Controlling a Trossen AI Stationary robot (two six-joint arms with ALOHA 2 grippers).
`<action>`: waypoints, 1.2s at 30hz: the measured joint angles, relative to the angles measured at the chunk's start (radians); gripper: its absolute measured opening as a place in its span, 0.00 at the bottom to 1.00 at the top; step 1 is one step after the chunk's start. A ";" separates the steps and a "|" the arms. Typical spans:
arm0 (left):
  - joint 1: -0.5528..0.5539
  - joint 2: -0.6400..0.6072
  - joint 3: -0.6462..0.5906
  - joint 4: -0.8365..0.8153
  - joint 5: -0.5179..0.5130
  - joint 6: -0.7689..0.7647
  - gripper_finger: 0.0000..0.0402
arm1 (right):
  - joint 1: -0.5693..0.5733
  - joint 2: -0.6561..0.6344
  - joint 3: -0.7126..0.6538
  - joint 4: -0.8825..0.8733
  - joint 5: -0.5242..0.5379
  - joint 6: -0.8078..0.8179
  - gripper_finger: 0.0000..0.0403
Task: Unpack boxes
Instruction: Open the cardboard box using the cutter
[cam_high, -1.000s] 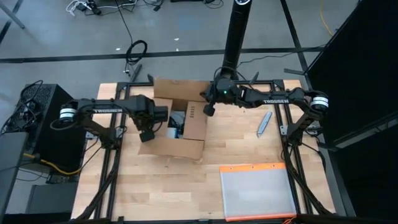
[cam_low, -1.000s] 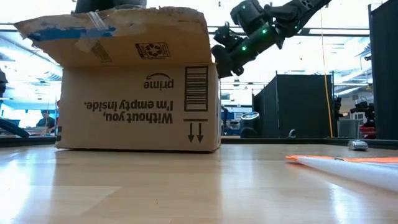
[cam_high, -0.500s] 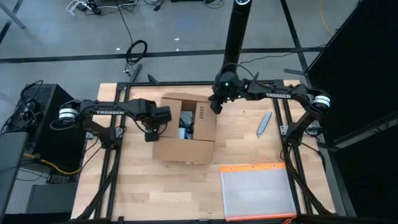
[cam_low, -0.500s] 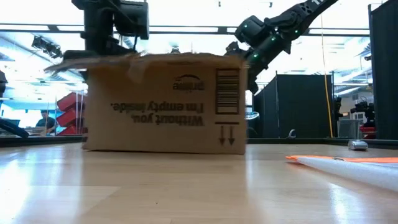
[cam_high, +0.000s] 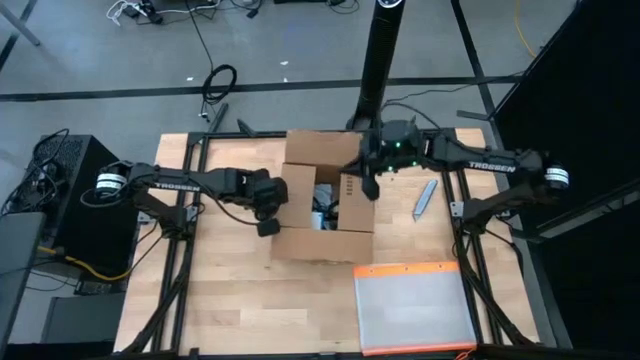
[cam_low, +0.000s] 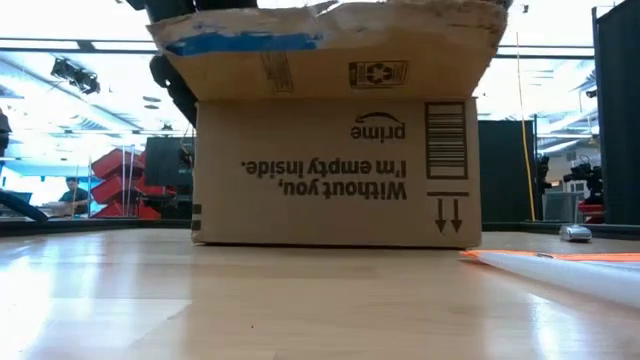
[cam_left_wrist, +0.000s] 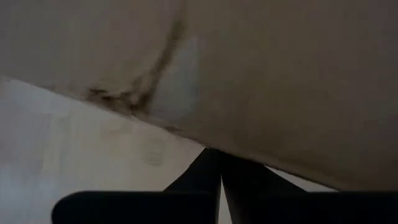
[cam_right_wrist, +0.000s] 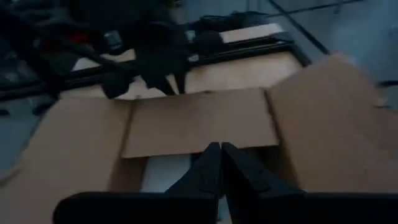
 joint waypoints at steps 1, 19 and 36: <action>-0.008 0.000 0.001 0.002 0.003 -0.008 0.00 | 0.017 0.010 0.000 0.003 0.010 0.000 0.00; -0.088 -0.005 0.026 0.153 0.112 -0.071 0.00 | 0.167 0.277 -0.002 0.169 0.168 0.083 0.00; -0.084 -0.006 0.558 -0.164 0.063 -0.182 0.01 | 0.156 0.345 0.098 0.516 -0.008 0.170 0.00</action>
